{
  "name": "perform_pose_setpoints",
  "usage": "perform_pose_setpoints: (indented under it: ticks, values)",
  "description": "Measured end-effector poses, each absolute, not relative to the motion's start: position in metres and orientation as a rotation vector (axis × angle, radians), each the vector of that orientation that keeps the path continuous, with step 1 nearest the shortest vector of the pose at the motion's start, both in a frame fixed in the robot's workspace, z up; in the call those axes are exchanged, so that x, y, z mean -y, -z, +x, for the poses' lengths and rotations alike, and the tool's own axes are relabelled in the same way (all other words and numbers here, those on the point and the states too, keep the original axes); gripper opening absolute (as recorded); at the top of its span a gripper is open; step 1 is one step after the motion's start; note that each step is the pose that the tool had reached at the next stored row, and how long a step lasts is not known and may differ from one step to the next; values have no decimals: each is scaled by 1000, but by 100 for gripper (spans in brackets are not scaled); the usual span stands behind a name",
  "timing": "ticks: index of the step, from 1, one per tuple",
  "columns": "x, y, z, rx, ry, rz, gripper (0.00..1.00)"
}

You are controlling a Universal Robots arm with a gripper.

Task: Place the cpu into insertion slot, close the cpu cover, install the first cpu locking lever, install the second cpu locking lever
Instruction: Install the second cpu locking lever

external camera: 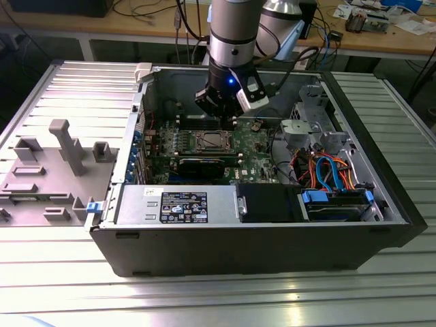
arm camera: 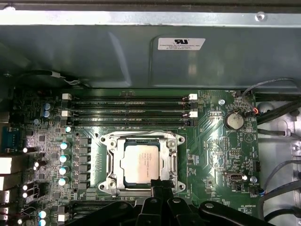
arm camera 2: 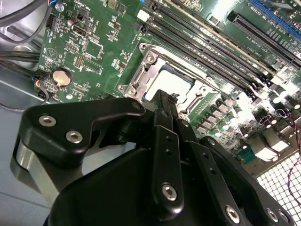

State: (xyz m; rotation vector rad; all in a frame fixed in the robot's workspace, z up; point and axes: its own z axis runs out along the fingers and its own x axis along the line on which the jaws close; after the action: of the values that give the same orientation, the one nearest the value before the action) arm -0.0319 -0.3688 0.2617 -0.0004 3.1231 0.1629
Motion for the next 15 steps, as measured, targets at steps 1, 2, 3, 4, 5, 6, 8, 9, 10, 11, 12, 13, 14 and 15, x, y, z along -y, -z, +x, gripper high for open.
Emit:
perform_pose_setpoints:
  ticks: [1,2,3,4,5,6,8,9,10,11,12,13,14,15]
  values:
    - [369,-263,-32,-3123,-163,0,11]
    - [369,-263,-32,-3123,-164,0,11]
    - [369,-263,-32,-3123,-164,0,11]
    - [370,-263,-32,-3123,-163,-1,11]
    - [372,-262,-32,-3123,-163,0,11]
    - [374,-261,-32,-3123,-163,0,11]
    - [378,-260,-32,-3123,-163,0,11]
    - [379,-257,-32,-3123,-164,0,11]
    - [379,-256,-32,-3123,-164,0,11]
    - [379,-255,-32,-3123,-164,0,11]
    - [379,-253,-32,-3123,-163,0,11]
    - [379,-253,-32,-3123,-163,0,11]
    - [379,-253,-32,-3123,-163,0,11]
    - [379,-253,-32,-3123,-163,0,11]
